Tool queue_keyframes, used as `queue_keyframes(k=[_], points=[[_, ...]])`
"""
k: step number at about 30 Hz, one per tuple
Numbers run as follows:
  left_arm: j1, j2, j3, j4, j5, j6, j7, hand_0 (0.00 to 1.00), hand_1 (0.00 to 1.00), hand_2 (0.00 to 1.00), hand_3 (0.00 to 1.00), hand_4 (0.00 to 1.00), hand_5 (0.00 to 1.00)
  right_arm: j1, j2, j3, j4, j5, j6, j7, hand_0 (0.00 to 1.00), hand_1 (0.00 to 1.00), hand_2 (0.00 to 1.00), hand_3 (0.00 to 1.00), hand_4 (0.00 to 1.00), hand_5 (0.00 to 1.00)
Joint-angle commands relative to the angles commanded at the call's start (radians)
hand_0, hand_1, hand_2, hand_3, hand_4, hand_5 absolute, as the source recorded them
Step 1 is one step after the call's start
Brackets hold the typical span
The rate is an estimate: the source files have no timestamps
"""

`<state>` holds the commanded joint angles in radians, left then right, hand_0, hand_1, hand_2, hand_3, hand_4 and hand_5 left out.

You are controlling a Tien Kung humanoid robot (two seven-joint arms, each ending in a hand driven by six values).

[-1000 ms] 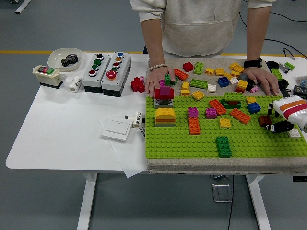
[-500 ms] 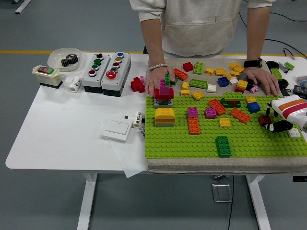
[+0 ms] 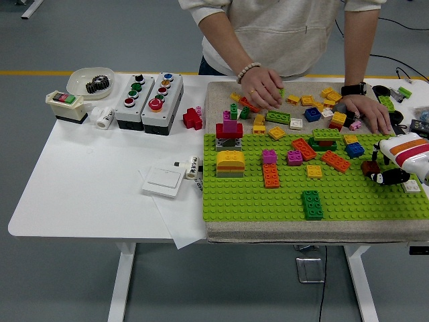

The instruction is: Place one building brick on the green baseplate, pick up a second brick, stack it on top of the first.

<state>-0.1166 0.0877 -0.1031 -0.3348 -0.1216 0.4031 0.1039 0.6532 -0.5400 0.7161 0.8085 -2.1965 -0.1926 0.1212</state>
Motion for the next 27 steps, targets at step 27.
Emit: queue_keyframes(k=[27], points=[[0.008, 0.0, -0.014, 0.001, 0.025, 0.001, 0.01, 0.817, 0.787, 0.775, 0.6, 0.671, 0.678, -0.014, -0.005, -0.001, 0.009, 0.001, -0.024, 0.012, 0.112, 0.135, 0.253, 0.457, 0.698, 0.593]])
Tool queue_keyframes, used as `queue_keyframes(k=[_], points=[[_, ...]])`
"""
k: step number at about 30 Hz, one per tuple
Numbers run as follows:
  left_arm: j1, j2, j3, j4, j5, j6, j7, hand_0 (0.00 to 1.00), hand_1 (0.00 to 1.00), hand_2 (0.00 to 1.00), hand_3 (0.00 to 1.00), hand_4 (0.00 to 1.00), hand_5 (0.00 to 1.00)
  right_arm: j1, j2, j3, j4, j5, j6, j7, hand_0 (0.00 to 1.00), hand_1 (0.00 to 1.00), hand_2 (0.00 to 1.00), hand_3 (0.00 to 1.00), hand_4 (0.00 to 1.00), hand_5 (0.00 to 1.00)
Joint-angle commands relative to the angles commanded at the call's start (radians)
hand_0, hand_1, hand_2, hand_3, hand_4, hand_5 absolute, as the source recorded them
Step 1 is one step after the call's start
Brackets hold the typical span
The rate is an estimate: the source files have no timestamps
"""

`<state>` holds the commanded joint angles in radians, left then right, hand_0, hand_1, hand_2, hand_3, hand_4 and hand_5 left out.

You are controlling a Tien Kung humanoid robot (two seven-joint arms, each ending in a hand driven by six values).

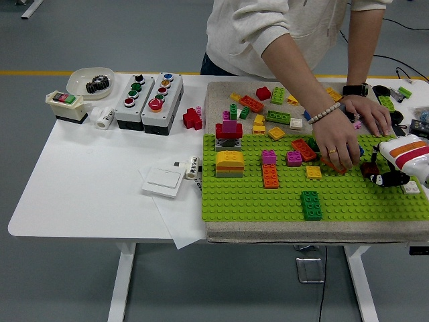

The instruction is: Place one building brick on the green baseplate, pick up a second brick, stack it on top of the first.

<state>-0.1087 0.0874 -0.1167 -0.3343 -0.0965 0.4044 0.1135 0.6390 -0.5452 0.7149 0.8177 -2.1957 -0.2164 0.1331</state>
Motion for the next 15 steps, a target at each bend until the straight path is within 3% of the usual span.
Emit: queue_keyframes(k=[15], points=[[-0.003, 0.001, 0.006, 0.0, -0.011, -0.002, -0.004, 0.816, 0.788, 0.776, 0.599, 0.671, 0.678, -0.003, -0.019, 0.021, 0.046, -0.004, -0.003, 0.001, 0.105, 0.127, 0.243, 0.449, 0.703, 0.575]])
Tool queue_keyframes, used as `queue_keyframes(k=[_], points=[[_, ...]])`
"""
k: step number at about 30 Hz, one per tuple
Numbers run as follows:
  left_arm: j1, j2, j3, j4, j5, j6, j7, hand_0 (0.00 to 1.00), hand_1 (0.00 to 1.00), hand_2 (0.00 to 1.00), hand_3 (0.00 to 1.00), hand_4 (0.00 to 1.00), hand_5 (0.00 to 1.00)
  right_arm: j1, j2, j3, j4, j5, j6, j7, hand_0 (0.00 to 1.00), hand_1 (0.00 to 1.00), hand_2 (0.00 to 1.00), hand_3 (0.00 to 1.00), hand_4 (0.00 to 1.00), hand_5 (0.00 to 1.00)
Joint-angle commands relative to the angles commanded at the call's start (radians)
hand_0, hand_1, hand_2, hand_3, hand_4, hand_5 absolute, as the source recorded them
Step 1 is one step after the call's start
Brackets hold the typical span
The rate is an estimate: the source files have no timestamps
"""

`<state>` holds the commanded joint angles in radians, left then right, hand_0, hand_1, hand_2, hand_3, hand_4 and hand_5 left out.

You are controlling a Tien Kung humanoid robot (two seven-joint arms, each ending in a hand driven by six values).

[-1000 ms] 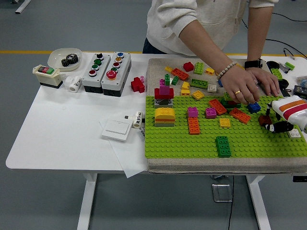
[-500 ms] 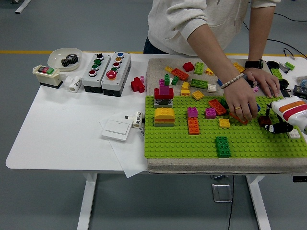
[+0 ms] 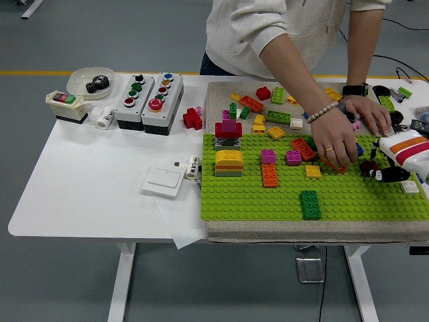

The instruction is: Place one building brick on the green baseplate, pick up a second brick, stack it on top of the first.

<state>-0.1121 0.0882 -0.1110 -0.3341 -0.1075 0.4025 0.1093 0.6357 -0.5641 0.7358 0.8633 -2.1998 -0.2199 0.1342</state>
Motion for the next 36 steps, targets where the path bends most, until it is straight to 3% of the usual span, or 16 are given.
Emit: queue_keyframes(k=[24, 25, 36], points=[[0.0, 0.0, 0.005, 0.0, -0.01, -0.001, -0.004, 0.816, 0.787, 0.776, 0.599, 0.669, 0.676, -0.012, -0.016, 0.047, 0.02, -0.034, 0.011, -0.024, 0.114, 0.146, 0.261, 0.471, 0.712, 0.59], [0.0, 0.0, 0.005, 0.0, -0.01, -0.001, -0.003, 0.815, 0.787, 0.776, 0.6, 0.669, 0.676, -0.013, -0.017, 0.052, 0.018, -0.038, 0.014, -0.03, 0.124, 0.17, 0.31, 0.486, 0.731, 0.576], [0.0, -0.001, 0.004, 0.001, -0.009, -0.001, -0.002, 0.813, 0.787, 0.776, 0.6, 0.67, 0.677, -0.02, -0.019, 0.077, 0.006, -0.057, 0.03, -0.058, 0.138, 0.206, 0.345, 0.509, 0.745, 0.576]])
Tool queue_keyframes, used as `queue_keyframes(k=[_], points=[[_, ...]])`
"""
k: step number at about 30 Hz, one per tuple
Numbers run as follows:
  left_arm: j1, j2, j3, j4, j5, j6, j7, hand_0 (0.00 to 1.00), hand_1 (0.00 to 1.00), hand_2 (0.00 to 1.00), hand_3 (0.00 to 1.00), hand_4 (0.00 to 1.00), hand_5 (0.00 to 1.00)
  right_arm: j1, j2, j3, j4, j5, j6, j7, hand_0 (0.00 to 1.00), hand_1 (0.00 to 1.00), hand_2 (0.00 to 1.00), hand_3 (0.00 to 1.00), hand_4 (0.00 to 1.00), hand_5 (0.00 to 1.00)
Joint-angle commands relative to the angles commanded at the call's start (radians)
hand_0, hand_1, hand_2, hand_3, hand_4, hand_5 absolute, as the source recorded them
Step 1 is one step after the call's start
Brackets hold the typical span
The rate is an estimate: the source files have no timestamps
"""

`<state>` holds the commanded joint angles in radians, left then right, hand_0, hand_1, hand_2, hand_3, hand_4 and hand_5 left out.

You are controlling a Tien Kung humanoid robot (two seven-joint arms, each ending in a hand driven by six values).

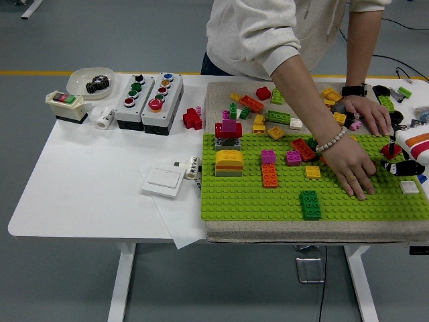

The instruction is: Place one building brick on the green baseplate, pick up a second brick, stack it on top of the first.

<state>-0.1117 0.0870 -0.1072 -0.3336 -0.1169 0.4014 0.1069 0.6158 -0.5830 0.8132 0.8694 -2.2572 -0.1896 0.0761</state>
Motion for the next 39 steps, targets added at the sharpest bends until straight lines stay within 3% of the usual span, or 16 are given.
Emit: queue_keyframes(k=[21, 31, 39], points=[[0.008, -0.001, -0.018, 0.003, 0.031, 0.002, 0.012, 0.813, 0.786, 0.776, 0.6, 0.671, 0.678, -0.014, -0.004, 0.014, -0.001, -0.001, 0.001, -0.003, 0.149, 0.218, 0.367, 0.526, 0.783, 0.571], [0.008, -0.001, -0.021, 0.003, 0.037, 0.001, 0.014, 0.811, 0.786, 0.774, 0.599, 0.671, 0.679, -0.01, -0.004, 0.002, 0.012, 0.029, 0.039, 0.02, 0.16, 0.227, 0.384, 0.539, 0.804, 0.567], [0.004, -0.001, -0.016, 0.002, 0.029, 0.0, 0.01, 0.81, 0.784, 0.774, 0.599, 0.67, 0.678, -0.01, -0.006, 0.006, 0.029, 0.039, 0.056, 0.035, 0.169, 0.225, 0.386, 0.605, 0.845, 0.564]])
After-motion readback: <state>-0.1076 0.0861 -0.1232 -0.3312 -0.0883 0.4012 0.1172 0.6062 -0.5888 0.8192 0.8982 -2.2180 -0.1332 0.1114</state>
